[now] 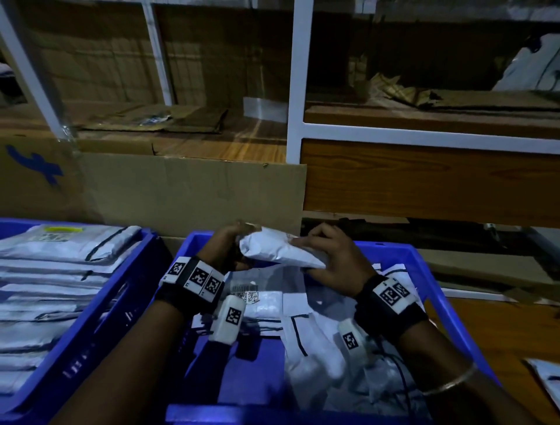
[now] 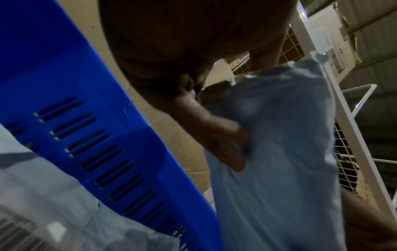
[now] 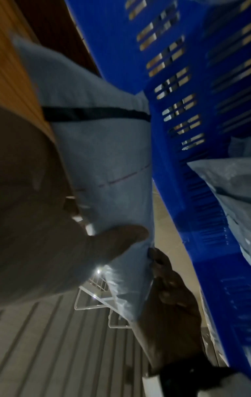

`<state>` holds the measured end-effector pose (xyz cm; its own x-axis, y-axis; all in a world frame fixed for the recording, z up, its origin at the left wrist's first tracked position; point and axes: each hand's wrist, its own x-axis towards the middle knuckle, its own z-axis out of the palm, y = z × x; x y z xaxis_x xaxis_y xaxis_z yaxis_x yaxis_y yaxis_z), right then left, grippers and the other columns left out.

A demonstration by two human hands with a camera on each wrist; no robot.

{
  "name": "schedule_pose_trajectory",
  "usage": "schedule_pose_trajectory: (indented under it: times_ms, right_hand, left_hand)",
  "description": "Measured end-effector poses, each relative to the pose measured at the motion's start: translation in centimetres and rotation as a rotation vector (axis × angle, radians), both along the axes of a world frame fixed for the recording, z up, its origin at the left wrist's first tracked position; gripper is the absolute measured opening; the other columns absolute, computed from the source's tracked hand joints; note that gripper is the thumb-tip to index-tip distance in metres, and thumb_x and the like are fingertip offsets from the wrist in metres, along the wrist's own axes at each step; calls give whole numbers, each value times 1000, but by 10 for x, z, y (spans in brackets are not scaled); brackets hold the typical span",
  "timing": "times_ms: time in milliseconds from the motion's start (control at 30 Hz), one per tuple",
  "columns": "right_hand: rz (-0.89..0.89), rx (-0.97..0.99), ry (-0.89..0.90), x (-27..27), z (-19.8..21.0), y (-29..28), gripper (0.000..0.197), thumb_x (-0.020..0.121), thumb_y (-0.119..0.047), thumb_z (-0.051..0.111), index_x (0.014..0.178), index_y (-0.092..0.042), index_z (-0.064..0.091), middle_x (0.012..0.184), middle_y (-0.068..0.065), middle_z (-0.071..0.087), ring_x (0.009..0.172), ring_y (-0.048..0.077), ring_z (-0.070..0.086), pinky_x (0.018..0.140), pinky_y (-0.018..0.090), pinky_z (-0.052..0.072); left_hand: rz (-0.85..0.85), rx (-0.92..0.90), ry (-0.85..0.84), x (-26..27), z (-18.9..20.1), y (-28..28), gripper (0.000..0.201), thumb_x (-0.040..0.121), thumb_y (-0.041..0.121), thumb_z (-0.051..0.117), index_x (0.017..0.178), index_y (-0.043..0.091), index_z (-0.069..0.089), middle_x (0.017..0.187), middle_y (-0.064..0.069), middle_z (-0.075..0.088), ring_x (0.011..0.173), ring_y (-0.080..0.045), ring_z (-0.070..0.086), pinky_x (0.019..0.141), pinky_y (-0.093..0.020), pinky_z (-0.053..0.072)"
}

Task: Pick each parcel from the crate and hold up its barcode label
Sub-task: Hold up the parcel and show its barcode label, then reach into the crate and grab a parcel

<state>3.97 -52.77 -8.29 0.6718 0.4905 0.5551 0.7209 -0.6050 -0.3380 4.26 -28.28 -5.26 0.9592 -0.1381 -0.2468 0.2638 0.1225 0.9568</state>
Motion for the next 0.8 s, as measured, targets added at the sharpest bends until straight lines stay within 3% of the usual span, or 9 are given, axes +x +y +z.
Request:
schedule_pose_trajectory:
  times_ms: [67,133,200,233,300,400,467,600,800]
  right_hand:
    - [18,10,44,-1,-2,-4,54,71,-38,80,123,-27,67,106,1,54,98,23,55,83,38,48]
    - [33,74,119,-3,-1,-8,56,69,-46,84,119,-25,70,108,0,55,102,15,55,87,27,46]
    - [7,169,201,-6,3,-12,51,67,-48,84,109,-20,74,106,-1,59,100,3,56,85,11,42]
    - [-32,205,220,-6,5,-15,49,67,-50,81,105,-20,76,105,-3,61,99,-1,57,83,7,41]
    - [-145,241,240,-4,7,-21,46,69,-55,76,102,-23,76,105,-7,63,97,-4,57,82,11,41]
    - [-304,272,286,3,5,-33,42,76,-41,80,114,-26,69,115,-3,62,107,9,55,87,23,40]
    - [-342,383,390,7,4,-40,49,78,-34,80,123,-28,61,125,2,59,113,17,54,91,28,42]
    - [-364,494,501,11,3,-47,66,78,-34,80,135,-32,49,125,-1,54,111,16,52,85,31,45]
    - [-329,745,645,16,-5,-49,57,69,-39,85,117,-24,58,116,2,68,107,22,65,89,43,55]
  left_hand:
    - [-49,-6,-47,1,3,-1,9,61,16,70,55,11,66,59,-7,54,54,-22,54,54,-23,42]
    - [-99,-42,-112,0,4,0,31,75,-3,59,47,10,61,48,-2,53,43,-16,55,47,-17,42]
    - [-113,-65,-143,2,5,2,18,64,-11,59,70,5,64,62,-9,63,56,-21,63,51,-21,50]
    - [-107,-63,-159,3,4,4,29,57,-10,60,82,3,62,72,-12,64,66,-25,64,57,-25,53]
    - [-103,-36,-168,6,2,5,43,50,-10,59,90,5,57,79,-11,63,72,-26,63,59,-28,51]
    - [-116,9,-183,6,3,6,45,48,-11,58,89,8,57,77,-7,64,70,-22,64,56,-27,51]
    - [-119,13,-185,5,4,5,46,48,-11,58,89,9,58,79,-7,65,72,-22,65,57,-28,51]
    - [-102,-2,-184,7,2,4,47,46,-13,57,88,9,57,80,-8,64,71,-21,66,56,-28,51]
    - [-67,-60,-234,11,-1,7,46,43,-13,54,84,7,57,76,-9,64,71,-25,63,56,-26,50]
